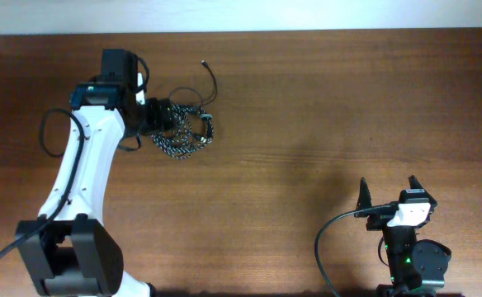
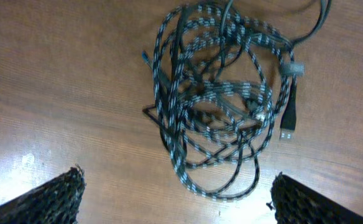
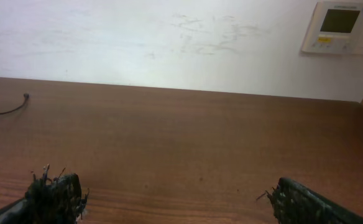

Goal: Untangle cables

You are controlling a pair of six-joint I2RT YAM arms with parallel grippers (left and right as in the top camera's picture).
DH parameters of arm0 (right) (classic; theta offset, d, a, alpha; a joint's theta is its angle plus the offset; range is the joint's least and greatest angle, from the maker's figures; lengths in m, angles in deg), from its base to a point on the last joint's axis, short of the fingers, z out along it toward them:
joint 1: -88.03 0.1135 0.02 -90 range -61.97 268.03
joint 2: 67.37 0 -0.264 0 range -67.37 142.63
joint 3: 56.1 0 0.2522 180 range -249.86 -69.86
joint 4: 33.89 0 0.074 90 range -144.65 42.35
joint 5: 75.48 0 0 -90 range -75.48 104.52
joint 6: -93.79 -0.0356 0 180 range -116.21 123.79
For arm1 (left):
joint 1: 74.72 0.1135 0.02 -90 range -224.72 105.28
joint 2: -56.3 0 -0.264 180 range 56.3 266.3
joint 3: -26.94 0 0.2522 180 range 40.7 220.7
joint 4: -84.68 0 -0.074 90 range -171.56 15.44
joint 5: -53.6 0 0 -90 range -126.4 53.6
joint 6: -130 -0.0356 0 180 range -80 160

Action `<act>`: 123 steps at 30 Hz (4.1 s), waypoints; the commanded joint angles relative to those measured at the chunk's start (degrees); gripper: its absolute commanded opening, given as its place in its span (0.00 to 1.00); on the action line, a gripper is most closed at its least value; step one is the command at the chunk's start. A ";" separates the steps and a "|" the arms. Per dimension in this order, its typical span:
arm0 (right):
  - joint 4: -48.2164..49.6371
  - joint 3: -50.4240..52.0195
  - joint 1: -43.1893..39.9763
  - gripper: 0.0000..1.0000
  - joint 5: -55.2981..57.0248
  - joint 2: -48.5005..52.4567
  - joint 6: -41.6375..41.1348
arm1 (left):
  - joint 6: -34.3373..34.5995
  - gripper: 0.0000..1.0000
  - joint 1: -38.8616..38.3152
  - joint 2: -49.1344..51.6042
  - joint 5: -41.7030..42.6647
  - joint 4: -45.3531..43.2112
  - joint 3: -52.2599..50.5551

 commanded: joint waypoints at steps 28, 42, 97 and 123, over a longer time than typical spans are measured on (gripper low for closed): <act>-0.28 0.28 0.13 0.99 0.28 -0.37 0.00 | 0.76 0.57 0.02 15.28 -0.72 -7.74 0.85; -0.31 0.28 0.13 0.99 0.28 -0.37 0.00 | 0.79 0.00 0.02 15.28 3.23 -6.40 0.81; 7.04 -35.08 0.15 0.99 -53.31 41.90 -41.88 | -43.01 0.00 0.02 -31.47 43.63 5.49 -19.04; 9.11 -47.60 38.99 0.04 36.06 58.10 -11.34 | -34.40 0.00 0.02 -26.14 35.04 6.45 -19.15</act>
